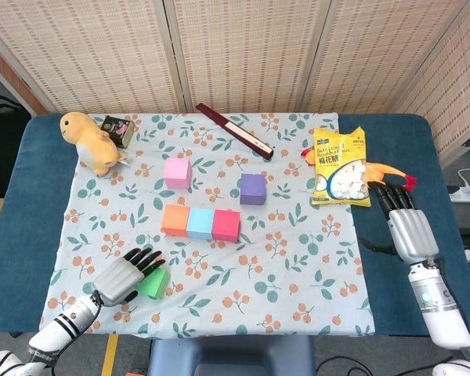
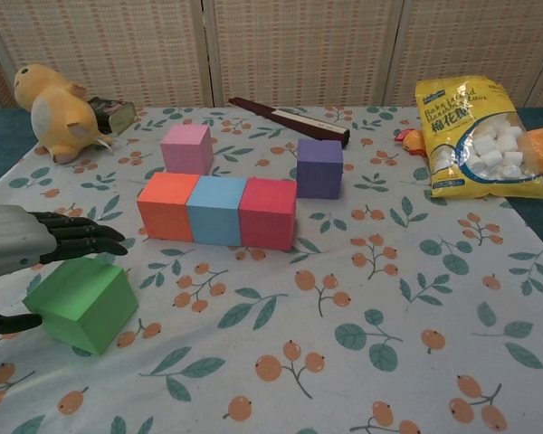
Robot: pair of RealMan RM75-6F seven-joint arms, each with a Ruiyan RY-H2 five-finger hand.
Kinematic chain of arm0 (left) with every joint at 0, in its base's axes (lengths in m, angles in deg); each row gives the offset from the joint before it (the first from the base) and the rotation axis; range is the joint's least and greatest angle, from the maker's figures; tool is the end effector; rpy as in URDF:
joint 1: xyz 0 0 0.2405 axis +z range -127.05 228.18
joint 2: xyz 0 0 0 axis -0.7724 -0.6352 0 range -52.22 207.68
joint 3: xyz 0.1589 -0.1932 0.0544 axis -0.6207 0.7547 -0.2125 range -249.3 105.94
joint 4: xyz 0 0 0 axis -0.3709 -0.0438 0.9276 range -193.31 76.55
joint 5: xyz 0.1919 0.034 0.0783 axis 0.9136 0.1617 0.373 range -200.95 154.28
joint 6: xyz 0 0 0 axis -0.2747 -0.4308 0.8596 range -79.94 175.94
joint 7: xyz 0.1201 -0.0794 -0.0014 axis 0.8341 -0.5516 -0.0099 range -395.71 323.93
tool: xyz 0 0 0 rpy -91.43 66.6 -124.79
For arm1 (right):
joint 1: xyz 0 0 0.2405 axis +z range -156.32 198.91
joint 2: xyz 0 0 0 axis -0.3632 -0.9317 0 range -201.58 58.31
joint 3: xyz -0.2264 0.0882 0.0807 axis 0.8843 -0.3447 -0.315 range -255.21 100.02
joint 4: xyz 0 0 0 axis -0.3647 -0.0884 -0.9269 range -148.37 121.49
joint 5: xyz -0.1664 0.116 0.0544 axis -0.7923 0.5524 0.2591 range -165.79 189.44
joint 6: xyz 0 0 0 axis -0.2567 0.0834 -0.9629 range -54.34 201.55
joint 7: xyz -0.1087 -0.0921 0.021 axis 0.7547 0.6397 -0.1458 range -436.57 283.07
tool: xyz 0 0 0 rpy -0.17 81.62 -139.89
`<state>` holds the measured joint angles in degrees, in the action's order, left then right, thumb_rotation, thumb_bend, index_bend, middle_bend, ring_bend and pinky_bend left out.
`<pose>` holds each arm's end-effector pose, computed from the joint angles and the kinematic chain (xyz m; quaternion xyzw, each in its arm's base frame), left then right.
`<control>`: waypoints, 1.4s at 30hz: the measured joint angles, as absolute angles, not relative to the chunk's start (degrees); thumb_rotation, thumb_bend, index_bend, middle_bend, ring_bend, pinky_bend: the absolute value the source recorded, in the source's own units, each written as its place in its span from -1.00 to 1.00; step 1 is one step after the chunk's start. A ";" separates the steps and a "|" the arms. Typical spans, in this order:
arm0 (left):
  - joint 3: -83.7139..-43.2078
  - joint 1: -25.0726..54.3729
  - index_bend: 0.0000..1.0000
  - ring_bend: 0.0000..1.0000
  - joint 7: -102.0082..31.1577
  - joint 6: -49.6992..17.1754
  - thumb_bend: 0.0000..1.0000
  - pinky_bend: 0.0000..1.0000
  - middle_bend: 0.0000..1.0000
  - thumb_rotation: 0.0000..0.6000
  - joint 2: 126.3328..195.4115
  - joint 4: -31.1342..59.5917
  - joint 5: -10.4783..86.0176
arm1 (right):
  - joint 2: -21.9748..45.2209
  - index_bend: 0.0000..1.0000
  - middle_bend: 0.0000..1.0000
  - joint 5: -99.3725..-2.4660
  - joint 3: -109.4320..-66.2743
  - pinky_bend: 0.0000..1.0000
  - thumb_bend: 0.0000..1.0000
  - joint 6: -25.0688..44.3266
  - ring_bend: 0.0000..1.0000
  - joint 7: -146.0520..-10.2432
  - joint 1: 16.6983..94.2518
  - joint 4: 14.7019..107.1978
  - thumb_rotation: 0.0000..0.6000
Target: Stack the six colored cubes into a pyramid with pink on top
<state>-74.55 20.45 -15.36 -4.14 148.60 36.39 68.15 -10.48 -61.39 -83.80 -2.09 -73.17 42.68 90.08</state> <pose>-0.2228 0.2433 0.0295 -0.8705 -0.2458 -0.2449 0.3491 -0.2401 -0.2655 0.1517 0.6058 -0.4129 0.4280 0.5285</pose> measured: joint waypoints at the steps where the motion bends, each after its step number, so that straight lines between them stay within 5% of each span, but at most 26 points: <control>1: -74.58 20.38 -0.54 -0.62 -16.04 -4.16 -0.35 -0.48 -0.66 1.00 148.77 36.21 68.17 | -10.39 -1.00 -0.87 -61.43 -83.93 -1.00 -0.84 -1.98 -1.00 -73.34 42.57 89.96 1.00; 8: -74.56 20.11 -0.10 -0.11 -22.51 -7.46 -0.29 -0.04 -0.14 1.00 150.37 33.60 70.17 | -10.17 -1.00 -0.87 -61.47 -84.79 -1.00 -0.84 -1.71 -1.00 -74.47 42.00 89.38 1.00; 19: -69.03 18.55 -0.11 -0.12 -32.83 -14.21 -0.29 -0.02 -0.16 1.00 143.70 38.30 69.12 | -10.43 -1.00 -0.87 -61.58 -85.79 -1.00 -0.84 -1.17 -1.00 -76.38 41.02 88.41 1.00; 32: -60.48 2.27 -0.21 -0.22 -33.73 6.81 -0.30 -0.16 -0.21 1.00 141.17 38.21 56.00 | -10.89 -1.00 -0.87 -60.61 -86.78 -1.00 -0.84 -0.81 -1.00 -77.94 39.87 87.45 1.00; 42: -59.21 -3.42 -0.21 -0.25 -28.71 11.11 -0.30 -0.18 -0.24 1.00 145.81 30.82 48.01 | -10.95 -1.00 -0.87 -59.72 -87.58 -1.00 -0.84 -0.72 -1.00 -77.91 39.26 87.15 1.00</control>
<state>-59.21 -3.42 -28.71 11.11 145.81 30.82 48.01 -10.95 -59.72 -87.58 -0.72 -77.91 39.26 87.15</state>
